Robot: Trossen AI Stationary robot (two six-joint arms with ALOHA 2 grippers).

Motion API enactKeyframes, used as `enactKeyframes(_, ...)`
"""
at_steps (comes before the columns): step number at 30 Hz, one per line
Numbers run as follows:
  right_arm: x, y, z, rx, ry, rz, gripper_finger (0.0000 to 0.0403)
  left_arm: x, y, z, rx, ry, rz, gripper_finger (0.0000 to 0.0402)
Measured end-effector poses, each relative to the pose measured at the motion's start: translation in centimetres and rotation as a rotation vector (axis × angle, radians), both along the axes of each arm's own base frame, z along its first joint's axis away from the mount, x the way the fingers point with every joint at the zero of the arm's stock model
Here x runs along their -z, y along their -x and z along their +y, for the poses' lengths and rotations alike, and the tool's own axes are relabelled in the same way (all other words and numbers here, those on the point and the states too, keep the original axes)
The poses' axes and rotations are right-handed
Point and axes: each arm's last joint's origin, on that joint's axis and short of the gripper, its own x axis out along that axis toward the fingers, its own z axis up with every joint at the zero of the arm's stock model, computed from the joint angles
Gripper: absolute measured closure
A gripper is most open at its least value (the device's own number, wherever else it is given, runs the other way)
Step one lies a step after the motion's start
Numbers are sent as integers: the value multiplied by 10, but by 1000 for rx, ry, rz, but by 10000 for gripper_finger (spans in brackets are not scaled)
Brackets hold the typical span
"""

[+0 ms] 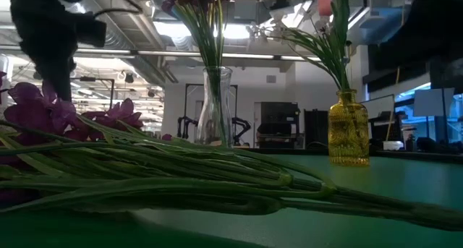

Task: Sort flowers into vase by color
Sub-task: Put the black tulip into the transparent vase

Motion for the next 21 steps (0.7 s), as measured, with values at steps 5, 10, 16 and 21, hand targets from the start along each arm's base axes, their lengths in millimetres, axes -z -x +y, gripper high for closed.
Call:
enactKeyframes(5, -7, 12, 9, -23, 63, -109, 214, 20, -6, -6, 33, 55, 23, 109)
enactKeyframes(10, -10, 17, 13, -18, 124, -181, 214, 39, -4, -6, 19, 23, 116, 109)
enactKeyframes(16, -10, 16, 12, -11, 129, -186, 214, 55, -7, -2, 1, -5, 218, 109)
enactKeyframes(21, -10, 16, 12, -10, 132, -188, 214, 66, -12, 2, 2, -23, 306, 109)
